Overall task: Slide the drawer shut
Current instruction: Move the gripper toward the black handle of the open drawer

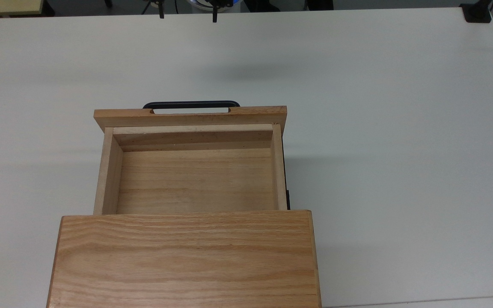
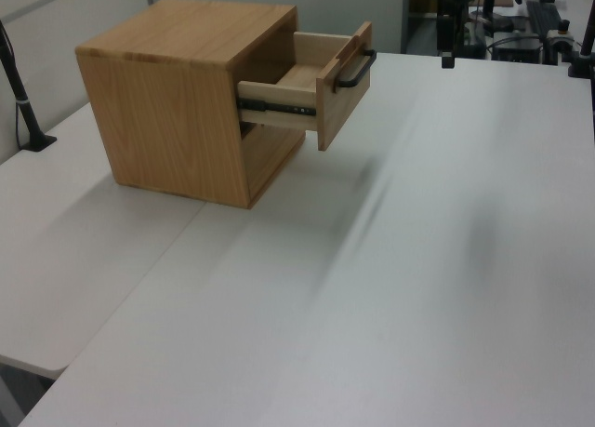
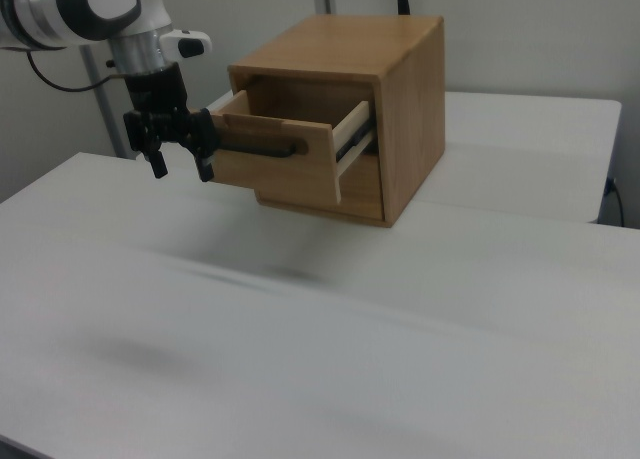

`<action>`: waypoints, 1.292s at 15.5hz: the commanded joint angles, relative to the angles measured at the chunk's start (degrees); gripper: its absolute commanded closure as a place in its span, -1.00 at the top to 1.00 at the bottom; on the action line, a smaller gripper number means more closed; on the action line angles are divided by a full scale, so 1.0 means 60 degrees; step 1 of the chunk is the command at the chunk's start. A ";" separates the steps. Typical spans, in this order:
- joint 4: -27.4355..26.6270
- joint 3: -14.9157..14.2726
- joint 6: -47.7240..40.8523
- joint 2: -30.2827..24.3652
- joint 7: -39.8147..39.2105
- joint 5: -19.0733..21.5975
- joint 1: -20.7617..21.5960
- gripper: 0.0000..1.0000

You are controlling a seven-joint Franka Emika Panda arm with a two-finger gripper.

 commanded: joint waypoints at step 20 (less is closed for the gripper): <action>0.0407 -0.0068 0.0086 0.0634 -0.0171 0.0592 0.0035 -1.00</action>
